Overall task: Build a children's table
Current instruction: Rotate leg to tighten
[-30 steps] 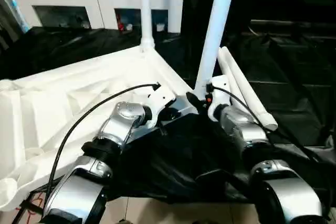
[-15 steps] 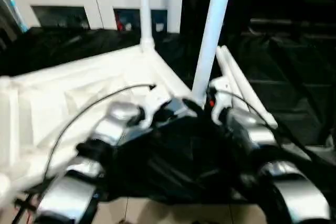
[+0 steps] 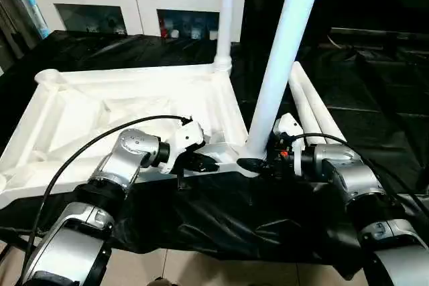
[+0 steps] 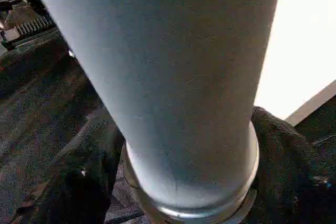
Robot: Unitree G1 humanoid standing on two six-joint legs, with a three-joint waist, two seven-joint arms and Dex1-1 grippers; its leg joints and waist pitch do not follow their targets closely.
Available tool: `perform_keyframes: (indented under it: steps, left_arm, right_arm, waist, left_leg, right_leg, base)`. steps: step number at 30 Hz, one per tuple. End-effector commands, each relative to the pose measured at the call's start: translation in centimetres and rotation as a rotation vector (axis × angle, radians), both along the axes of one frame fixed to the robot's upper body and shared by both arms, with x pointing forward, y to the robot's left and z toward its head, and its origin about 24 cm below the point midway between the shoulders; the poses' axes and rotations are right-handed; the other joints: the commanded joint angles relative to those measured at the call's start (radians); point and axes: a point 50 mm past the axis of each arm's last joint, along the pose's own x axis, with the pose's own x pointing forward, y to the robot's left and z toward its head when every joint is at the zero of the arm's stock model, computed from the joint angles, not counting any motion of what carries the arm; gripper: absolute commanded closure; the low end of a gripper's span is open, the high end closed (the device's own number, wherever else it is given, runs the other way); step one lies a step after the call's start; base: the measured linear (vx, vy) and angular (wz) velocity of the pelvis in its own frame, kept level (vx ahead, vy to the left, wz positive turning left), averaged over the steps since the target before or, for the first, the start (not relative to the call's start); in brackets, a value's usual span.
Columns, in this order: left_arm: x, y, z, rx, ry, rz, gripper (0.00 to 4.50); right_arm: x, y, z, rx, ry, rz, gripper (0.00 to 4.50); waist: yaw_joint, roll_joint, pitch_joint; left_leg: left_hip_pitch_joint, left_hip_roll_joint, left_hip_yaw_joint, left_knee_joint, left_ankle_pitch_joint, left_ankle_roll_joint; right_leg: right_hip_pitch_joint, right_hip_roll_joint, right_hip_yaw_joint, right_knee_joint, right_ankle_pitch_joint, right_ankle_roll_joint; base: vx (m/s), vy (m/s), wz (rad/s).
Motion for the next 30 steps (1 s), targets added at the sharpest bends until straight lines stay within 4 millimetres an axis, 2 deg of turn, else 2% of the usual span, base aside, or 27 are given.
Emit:
perform_keyframes:
  steps: [1,4,7,10,11,12,13,14,15,16,18,19,20,21,22,24,26,28,30]
  left_arm:
    - [0.5,-0.6,0.8,-0.027,-0.034,0.007,4.5]
    - [0.5,-0.6,0.7,-0.03,-0.035,0.008,4.5]
    - [0.6,-1.0,0.7,-0.042,-0.048,0.036,4.5]
    - [0.9,-1.7,0.7,-0.059,-0.066,0.092,4.5]
    - [1.2,-2.3,0.8,-0.062,-0.079,0.131,4.5]
    - [1.3,-2.5,0.8,-0.064,-0.081,0.142,4.5]
    - [1.5,-3.0,0.9,-0.076,-0.084,0.173,4.5]
    - [1.6,-3.4,0.9,-0.088,-0.083,0.19,4.5]
    - [1.8,-4.1,1.1,-0.112,-0.081,0.226,4.5]
    - [1.8,-4.1,1.1,-0.112,-0.081,0.226,4.5]
    - [2.2,-5.3,1.3,-0.121,-0.094,0.271,4.5]
    - [2.2,-5.3,1.3,-0.121,-0.094,0.271,4.5]
    - [2.3,-6.5,1.5,-0.125,-0.107,0.289,4.5]
    - [2.3,-6.9,1.5,-0.125,-0.112,0.289,4.5]
    - [2.2,-7.3,1.6,-0.119,-0.122,0.28,4.5]
    - [2.1,-7.7,1.5,-0.118,-0.126,0.263,4.5]
    - [2.0,-7.8,1.5,-0.118,-0.125,0.257,4.5]
    - [1.9,-7.7,1.4,-0.116,-0.122,0.246,4.5]
    - [1.5,-6.8,1.2,-0.108,-0.116,0.203,4.5]
  right_arm:
    - [-1.2,2.2,-0.6,0.038,0.054,0.137,1.31]
    - [-1.4,2.4,-0.7,0.038,0.062,0.133,1.51]
    - [-1.1,2.6,-1.1,0.038,0.06,0.056,1.65]
    - [-0.1,3.0,-1.7,0.002,0.042,-0.1,1.69]
    - [0.5,3.2,-2.2,-0.028,0.036,-0.214,1.71]
    - [0.7,3.3,-2.3,-0.033,0.036,-0.24,1.71]
    - [1.1,3.6,-2.5,-0.046,0.037,-0.328,1.71]
    - [1.4,3.8,-2.6,-0.047,0.041,-0.378,1.71]
    - [1.8,4.2,-2.7,-0.039,0.055,-0.464,1.72]
    - [1.8,4.2,-2.7,-0.039,0.055,-0.464,1.72]
    - [2.4,4.9,-2.9,-0.033,0.087,-0.624,1.72]
    - [2.4,4.9,-2.9,-0.033,0.087,-0.624,1.72]
    - [2.8,5.8,-2.9,-0.021,0.085,-0.713,1.72]
    - [2.8,6.2,-2.8,-0.009,0.077,-0.717,1.72]
    - [2.8,6.5,-2.7,-0.001,0.069,-0.709,1.72]
    - [2.8,7.0,-2.7,0.011,0.068,-0.684,1.18]
    - [2.8,7.1,-2.4,0.034,0.07,-0.669,1.01]
    - [2.9,7.0,-2.1,0.058,0.069,-0.655,0.94]
    - [3.3,5.8,-1.7,0.025,0.008,-0.636,0.84]
  waist:
    - [0.0,0.002,-0.066]
    - [0.0,0.001,-0.067]
    - [0.0,0.002,-0.067]
    - [-0.009,0.004,-0.063]
    - [-0.011,0.003,-0.062]
    - [-0.02,0.002,-0.06]
    - [-0.02,0.002,-0.06]
    - [-0.031,0.003,-0.058]
    - [-0.033,0.003,-0.059]
    - [-0.038,0.003,-0.058]
    - [-0.038,0.005,-0.059]
    - [-0.038,0.005,-0.059]
    - [-0.039,0.004,-0.062]
    - [-0.039,0.006,-0.061]
    - [-0.038,0.004,-0.063]
    - [-0.035,0.004,-0.064]
    - [-0.034,0.004,-0.065]
    - [-0.034,0.004,-0.065]
    - [-0.033,0.004,-0.064]
  left_leg:
    - [0.014,0.027,-0.003,-0.067,-0.277,0.04]
    - [0.011,0.027,-0.003,-0.067,-0.266,0.041]
    - [0.013,0.027,-0.003,-0.066,-0.272,0.037]
    - [0.016,0.024,-0.006,-0.069,-0.305,0.016]
    - [0.016,0.023,-0.007,-0.069,-0.31,0.01]
    - [0.016,0.02,-0.01,-0.071,-0.331,-0.004]
    - [0.016,0.02,-0.01,-0.071,-0.331,-0.004]
    - [0.017,0.019,-0.012,-0.07,-0.348,-0.012]
    - [0.019,0.019,-0.012,-0.07,-0.354,-0.012]
    - [0.022,0.017,-0.012,-0.068,-0.369,-0.011]
    - [0.021,0.016,-0.012,-0.068,-0.356,-0.004]
    - [0.021,0.016,-0.012,-0.068,-0.356,-0.004]
    - [0.017,0.018,-0.011,-0.069,-0.344,-0.005]
    - [0.02,0.018,-0.011,-0.069,-0.346,-0.006]
    - [0.021,0.017,-0.01,-0.068,-0.35,-0.003]
    - [0.014,0.017,-0.009,-0.069,-0.333,0.009]
    - [0.011,0.017,-0.007,-0.068,-0.312,0.022]
    - [0.011,0.017,-0.007,-0.068,-0.311,0.029]
    - [0.012,0.018,-0.007,-0.068,-0.315,0.031]
  right_leg:
    - [0.049,-0.048,0.044,-0.072,-0.276,-0.237]
    - [0.051,-0.049,0.043,-0.068,-0.255,-0.24]
    - [0.049,-0.05,0.044,-0.071,-0.267,-0.239]
    - [0.043,-0.052,0.044,-0.078,-0.337,-0.221]
    - [0.043,-0.052,0.044,-0.079,-0.354,-0.216]
    - [0.043,-0.052,0.041,-0.084,-0.401,-0.198]
    - [0.043,-0.052,0.041,-0.084,-0.401,-0.198]
    - [0.038,-0.052,0.041,-0.088,-0.434,-0.192]
    - [0.039,-0.052,0.04,-0.09,-0.445,-0.186]
    - [0.034,-0.051,0.04,-0.095,-0.472,-0.175]
    - [0.032,-0.051,0.041,-0.099,-0.47,-0.166]
    - [0.032,-0.051,0.041,-0.099,-0.47,-0.166]
    - [0.035,-0.052,0.041,-0.094,-0.442,-0.17]
    - [0.031,-0.05,0.042,-0.095,-0.435,-0.173]
    - [0.033,-0.05,0.04,-0.095,-0.423,-0.177]
    - [0.038,-0.049,0.041,-0.09,-0.378,-0.187]
    - [0.042,-0.047,0.043,-0.083,-0.323,-0.204]
    - [0.044,-0.047,0.042,-0.082,-0.314,-0.21]
    - [0.043,-0.049,0.042,-0.083,-0.328,-0.21]
  base:
    - [0.0,0.0,0.0]
    - [0.0,0.0,0.0]
    - [0.0,0.0,0.0]
    - [0.0,0.0,0.0]
    - [0.0,0.0,0.0]
    - [0.0,0.0,0.0]
    - [0.0,0.0,0.0]
    - [0.0,0.0,0.0]
    - [0.0,0.0,0.0]
    - [0.0,0.0,0.0]
    - [0.0,0.0,0.0]
    - [0.0,0.0,0.0]
    - [0.0,0.0,0.0]
    - [0.0,0.0,0.0]
    - [0.0,0.0,0.0]
    - [0.0,0.0,0.0]
    - [0.0,0.0,0.0]
    - [0.0,0.0,0.0]
    - [0.0,0.0,0.0]
